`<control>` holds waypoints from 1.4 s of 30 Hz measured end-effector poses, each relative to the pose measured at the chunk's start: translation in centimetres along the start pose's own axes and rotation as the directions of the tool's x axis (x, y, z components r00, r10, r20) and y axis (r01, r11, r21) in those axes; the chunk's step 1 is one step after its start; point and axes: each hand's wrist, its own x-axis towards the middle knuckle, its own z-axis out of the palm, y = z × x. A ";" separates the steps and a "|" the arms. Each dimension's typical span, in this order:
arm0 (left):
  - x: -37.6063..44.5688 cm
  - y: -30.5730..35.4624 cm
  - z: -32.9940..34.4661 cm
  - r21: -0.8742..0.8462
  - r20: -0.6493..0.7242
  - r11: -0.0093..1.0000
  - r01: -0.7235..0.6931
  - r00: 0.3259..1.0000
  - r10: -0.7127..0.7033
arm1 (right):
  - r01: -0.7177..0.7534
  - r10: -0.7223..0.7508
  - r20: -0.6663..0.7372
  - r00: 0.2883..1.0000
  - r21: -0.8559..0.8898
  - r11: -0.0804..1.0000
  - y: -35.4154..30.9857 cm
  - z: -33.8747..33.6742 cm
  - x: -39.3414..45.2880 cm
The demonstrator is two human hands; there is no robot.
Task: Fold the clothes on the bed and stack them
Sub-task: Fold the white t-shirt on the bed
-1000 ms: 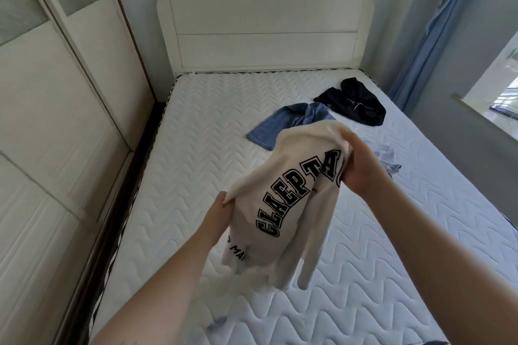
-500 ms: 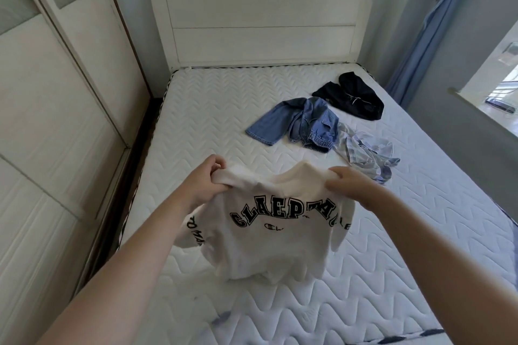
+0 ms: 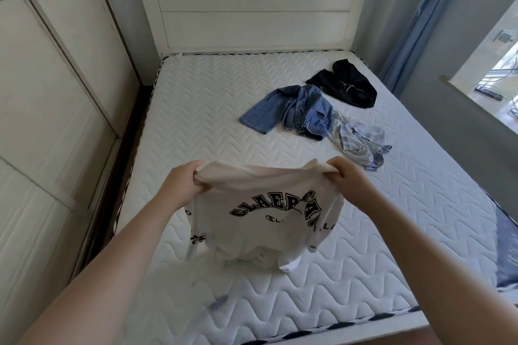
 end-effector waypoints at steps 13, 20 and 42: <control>-3.3 2.0 0.5 -0.076 0.144 0.993 -0.087 0.985 0.098 | 0.037 -0.033 0.192 0.981 -0.018 0.999 2.7 -3.0 -3.4; -7.1 6.1 1.8 -0.063 0.112 0.994 -0.093 0.989 0.100 | 0.099 -0.060 0.240 0.969 -0.152 0.983 4.4 -5.2 -6.2; -19.0 22.4 -0.3 -0.341 -0.261 0.874 -0.346 0.928 0.266 | 0.403 -0.397 -0.107 0.912 0.419 0.813 3.1 -21.3 -14.4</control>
